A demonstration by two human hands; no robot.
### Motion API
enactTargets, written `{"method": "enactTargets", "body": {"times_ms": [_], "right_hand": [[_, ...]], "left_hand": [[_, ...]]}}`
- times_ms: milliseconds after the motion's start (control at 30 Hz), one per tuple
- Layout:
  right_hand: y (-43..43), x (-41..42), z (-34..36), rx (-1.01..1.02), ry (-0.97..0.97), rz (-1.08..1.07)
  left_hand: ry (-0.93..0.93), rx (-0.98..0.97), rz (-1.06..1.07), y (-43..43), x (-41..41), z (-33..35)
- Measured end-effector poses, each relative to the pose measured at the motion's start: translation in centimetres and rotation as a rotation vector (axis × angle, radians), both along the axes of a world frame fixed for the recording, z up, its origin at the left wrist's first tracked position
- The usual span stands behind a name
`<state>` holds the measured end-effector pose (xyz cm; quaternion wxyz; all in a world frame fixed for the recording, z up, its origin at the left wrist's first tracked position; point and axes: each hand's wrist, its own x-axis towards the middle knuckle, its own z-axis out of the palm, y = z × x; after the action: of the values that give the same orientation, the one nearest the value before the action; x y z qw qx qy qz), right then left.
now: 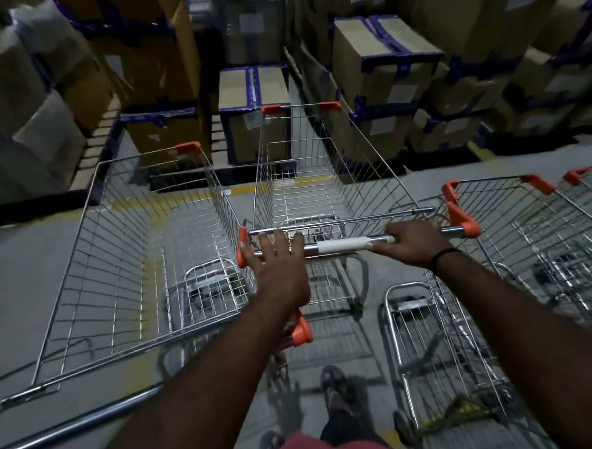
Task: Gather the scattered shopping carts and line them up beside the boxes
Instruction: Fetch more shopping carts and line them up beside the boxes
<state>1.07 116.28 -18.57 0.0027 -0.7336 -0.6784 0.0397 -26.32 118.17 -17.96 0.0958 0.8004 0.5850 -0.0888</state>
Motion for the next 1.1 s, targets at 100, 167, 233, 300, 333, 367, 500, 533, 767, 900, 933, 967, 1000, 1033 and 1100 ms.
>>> {"method": "enactTargets", "body": {"times_ms": [100, 167, 233, 300, 333, 367, 500, 533, 767, 900, 933, 967, 1000, 1033, 1100], "right_hand": [[-1.0, -0.9, 0.1, 0.003, 0.000, -0.006], [-1.8, -1.5, 0.1, 0.007, -0.011, -0.005], [-2.5, -1.9, 0.0, -0.005, -0.012, -0.009], [-3.1, -2.2, 0.1, -0.024, -0.004, -0.014], [-3.3, -2.3, 0.2, -0.030, 0.001, -0.014], [-3.6, -2.3, 0.3, -0.036, 0.005, -0.012], [-4.9, -1.8, 0.4, -0.052, 0.013, 0.016], [-5.2, -1.7, 0.6, -0.061, 0.012, 0.024], [-7.3, -2.8, 0.9, -0.052, 0.043, 0.054], [-8.2, -3.4, 0.4, -0.057, 0.039, 0.050], [-8.4, -3.5, 0.4, -0.052, 0.042, 0.046], [-8.6, -3.5, 0.5, -0.053, 0.048, 0.040], [-8.7, -3.5, 0.5, -0.062, 0.053, 0.037], [-8.7, -3.4, 0.5, -0.076, 0.054, 0.038], [-8.7, -3.2, 0.7, -0.100, 0.055, 0.042]], "left_hand": [[0.010, 0.010, -0.001, -0.8, -1.3, -0.2], [0.026, 0.002, -0.007, -1.4, -1.9, 0.0], [0.041, 0.007, -0.010, -2.2, -2.2, 0.3], [0.050, 0.029, -0.003, -2.6, -2.7, 0.4], [0.042, 0.028, 0.015, -2.7, -3.1, 0.4], [0.033, 0.029, 0.037, -2.8, -3.5, 0.2], [0.042, 0.080, 0.057, -3.8, -5.1, -0.1], [0.046, 0.089, 0.033, -3.9, -5.4, -0.1], [0.158, 0.129, 0.062, -6.3, -4.7, -0.4], [0.054, 0.168, 0.037, -7.7, -3.5, -0.6], [0.005, 0.149, 0.070, -7.9, -3.3, -0.6], [-0.022, 0.139, 0.094, -8.0, -3.3, -0.6], [-0.029, 0.137, 0.104, -8.0, -3.3, -0.5], [-0.026, 0.138, 0.109, -8.1, -3.3, -0.4], [-0.015, 0.143, 0.134, -8.4, -3.3, -0.3]]}}
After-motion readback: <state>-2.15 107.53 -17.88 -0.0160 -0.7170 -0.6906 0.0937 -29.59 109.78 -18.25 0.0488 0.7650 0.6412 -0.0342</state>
